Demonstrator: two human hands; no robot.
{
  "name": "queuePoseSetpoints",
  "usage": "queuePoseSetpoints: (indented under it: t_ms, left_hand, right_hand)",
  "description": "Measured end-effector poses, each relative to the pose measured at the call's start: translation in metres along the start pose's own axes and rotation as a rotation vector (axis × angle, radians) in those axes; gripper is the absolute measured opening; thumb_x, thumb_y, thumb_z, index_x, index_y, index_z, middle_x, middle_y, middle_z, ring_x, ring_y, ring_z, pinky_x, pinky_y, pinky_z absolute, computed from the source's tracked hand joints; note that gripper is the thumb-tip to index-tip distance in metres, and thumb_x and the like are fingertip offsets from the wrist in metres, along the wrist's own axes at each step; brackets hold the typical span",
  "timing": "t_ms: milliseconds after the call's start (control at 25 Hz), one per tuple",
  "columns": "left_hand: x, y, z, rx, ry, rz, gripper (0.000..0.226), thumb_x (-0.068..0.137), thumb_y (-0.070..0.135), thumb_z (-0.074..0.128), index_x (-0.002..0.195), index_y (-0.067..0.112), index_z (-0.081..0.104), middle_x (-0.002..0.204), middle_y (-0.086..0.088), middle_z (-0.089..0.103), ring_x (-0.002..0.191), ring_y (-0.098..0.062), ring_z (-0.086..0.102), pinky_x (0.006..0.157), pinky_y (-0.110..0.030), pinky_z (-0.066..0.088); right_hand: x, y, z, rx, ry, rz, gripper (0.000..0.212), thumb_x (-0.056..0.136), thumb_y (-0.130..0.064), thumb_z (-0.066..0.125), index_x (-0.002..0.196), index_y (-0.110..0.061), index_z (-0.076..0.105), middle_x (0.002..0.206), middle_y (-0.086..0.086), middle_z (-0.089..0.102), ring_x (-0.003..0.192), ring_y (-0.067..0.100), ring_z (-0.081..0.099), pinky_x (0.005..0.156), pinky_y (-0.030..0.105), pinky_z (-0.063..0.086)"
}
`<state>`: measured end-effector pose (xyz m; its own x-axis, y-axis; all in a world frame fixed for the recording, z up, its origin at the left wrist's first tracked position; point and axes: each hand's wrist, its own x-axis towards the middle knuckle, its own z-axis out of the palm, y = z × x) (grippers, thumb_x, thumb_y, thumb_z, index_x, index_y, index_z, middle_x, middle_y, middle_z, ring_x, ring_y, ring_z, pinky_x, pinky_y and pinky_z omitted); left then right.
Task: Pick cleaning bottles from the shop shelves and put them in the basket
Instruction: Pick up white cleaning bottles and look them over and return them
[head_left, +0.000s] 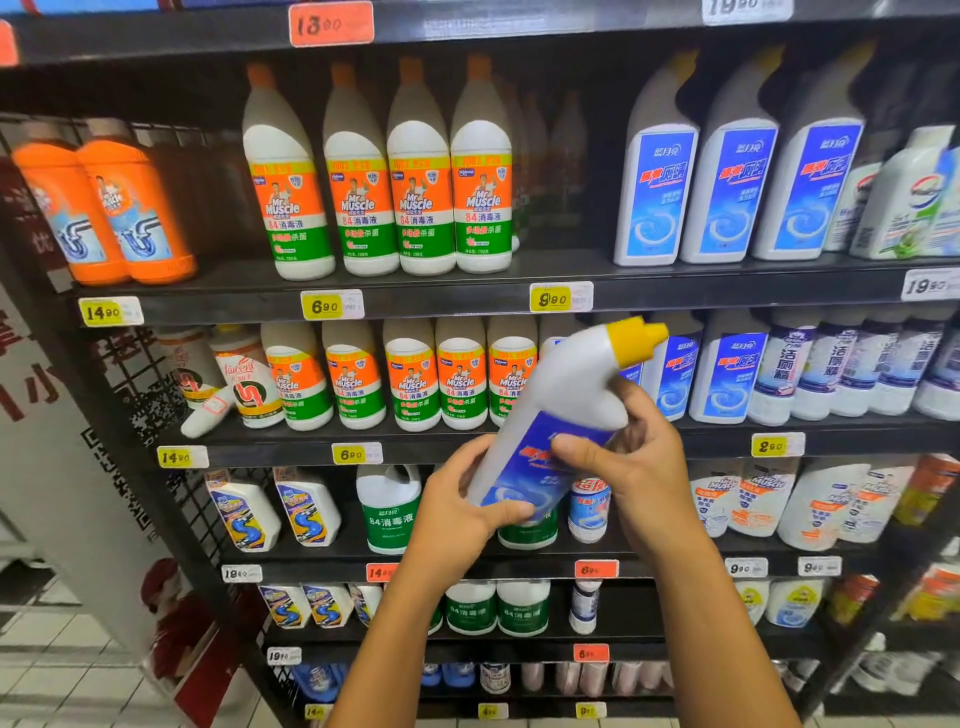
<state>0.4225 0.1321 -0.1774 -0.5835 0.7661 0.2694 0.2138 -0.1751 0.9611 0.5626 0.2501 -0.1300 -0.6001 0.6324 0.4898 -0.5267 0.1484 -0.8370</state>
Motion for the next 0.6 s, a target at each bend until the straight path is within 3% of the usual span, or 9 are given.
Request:
queuePoseSetpoints:
  t_ms: [200, 360, 480, 600]
  left_hand:
    - [-0.014, 0.024, 0.005, -0.086, -0.041, -0.062, 0.062, 0.062, 0.014, 0.09, 0.117, 0.02, 0.063, 0.106, 0.0, 0.075, 0.1, -0.021, 0.072, 0.079, -0.033, 0.061]
    - [-0.014, 0.04, 0.009, -0.038, 0.141, 0.031, 0.059, 0.058, 0.02, 0.094, 0.107, 0.031, 0.064, 0.096, -0.007, 0.07, 0.086, -0.01, 0.071, 0.071, -0.024, 0.059]
    - [-0.011, 0.046, 0.017, -0.009, 0.309, 0.119, 0.057, 0.064, 0.018, 0.092, 0.106, 0.039, 0.06, 0.091, 0.004, 0.066, 0.08, -0.002, 0.068, 0.071, -0.022, 0.058]
    - [-0.015, 0.053, 0.024, 0.056, 0.337, 0.184, 0.068, 0.057, 0.047, 0.086, 0.118, 0.043, 0.057, 0.103, 0.027, 0.065, 0.097, 0.005, 0.065, 0.081, -0.024, 0.057]
  right_hand:
    - [0.011, -0.001, 0.007, 0.145, 0.236, 0.134, 0.054, 0.071, -0.024, 0.08, 0.12, -0.011, 0.061, 0.102, 0.009, 0.077, 0.086, 0.019, 0.075, 0.067, 0.029, 0.059]
    - [0.015, 0.005, 0.003, 0.312, 0.275, 0.282, 0.056, 0.079, -0.029, 0.072, 0.127, -0.005, 0.06, 0.104, 0.009, 0.074, 0.087, 0.018, 0.071, 0.072, 0.034, 0.061]
    - [0.016, 0.017, 0.002, 0.58, 0.299, 0.463, 0.059, 0.079, -0.03, 0.068, 0.132, -0.007, 0.058, 0.11, 0.012, 0.072, 0.094, 0.021, 0.071, 0.078, 0.04, 0.061]
    - [0.017, 0.033, 0.007, 0.77, 0.305, 0.57, 0.06, 0.081, -0.035, 0.067, 0.131, -0.004, 0.06, 0.118, 0.016, 0.071, 0.105, 0.028, 0.071, 0.079, 0.046, 0.061]
